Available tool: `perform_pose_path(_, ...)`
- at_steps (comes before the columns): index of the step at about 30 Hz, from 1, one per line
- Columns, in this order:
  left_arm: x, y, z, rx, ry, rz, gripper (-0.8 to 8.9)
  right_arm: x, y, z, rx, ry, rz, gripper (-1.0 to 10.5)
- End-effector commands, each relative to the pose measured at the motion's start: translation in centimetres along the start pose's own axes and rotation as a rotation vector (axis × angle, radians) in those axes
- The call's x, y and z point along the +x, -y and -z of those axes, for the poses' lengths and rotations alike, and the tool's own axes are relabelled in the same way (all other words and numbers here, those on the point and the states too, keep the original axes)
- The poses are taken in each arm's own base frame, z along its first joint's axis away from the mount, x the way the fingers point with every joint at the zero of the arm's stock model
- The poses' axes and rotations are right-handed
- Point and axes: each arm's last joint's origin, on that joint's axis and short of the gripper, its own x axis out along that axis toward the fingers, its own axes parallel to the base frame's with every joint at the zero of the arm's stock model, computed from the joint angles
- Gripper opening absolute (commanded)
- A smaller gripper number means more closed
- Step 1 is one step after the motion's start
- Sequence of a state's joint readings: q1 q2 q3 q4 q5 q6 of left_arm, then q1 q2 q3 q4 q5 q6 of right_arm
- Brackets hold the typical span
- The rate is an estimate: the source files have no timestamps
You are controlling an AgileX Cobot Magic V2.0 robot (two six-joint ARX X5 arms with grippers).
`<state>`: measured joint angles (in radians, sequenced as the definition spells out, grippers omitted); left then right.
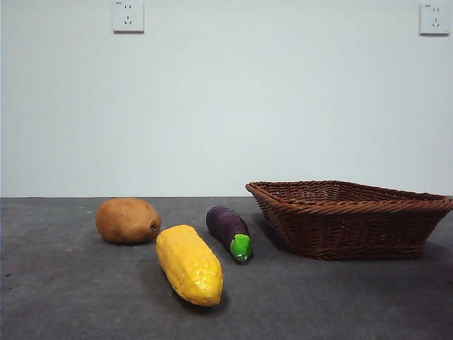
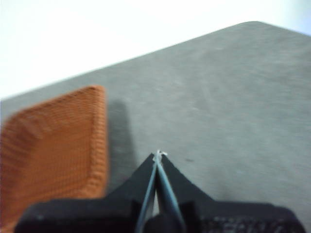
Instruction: Help me put the vegetables on the table into the basket
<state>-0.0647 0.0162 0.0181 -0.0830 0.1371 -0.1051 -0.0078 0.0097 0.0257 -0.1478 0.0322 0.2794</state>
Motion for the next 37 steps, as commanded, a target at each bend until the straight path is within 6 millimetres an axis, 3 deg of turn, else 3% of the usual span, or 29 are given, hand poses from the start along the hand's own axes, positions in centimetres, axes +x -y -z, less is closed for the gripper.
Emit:
perform_pose_path(1, 0.2, -0.1, 0.3, -0.083, -0.014, -0.003, -0.05, 0.1, -0.2, -0.1, 0.08, 0.008, -0.073, -0.1)
perform_pose_path(11, 0.9, -0.1, -0.5, -0.13, -0.094, -0.017, -0.05, 0.0, -1.1, -3.0, 0.131, -0.017, -0.077, -0.1)
perform_pose_path(19, 2.7, -0.2, -2.0, -0.135, -0.132, -0.022, -0.05, 2.0, -1.8, -4.9, 0.107, -0.157, -0.054, -0.1)
perform_pose_path(29, 6.4, -0.5, -2.0, -0.171, -0.323, 0.024, -0.05, 6.8, -2.5, -5.4, 0.076, -0.44, -0.121, -0.1)
perform_pose_path(37, 10.7, -0.5, -2.3, -0.237, -0.508, 0.192, -0.04, 13.7, -4.1, -8.5, 0.043, -0.656, -0.233, 0.0)
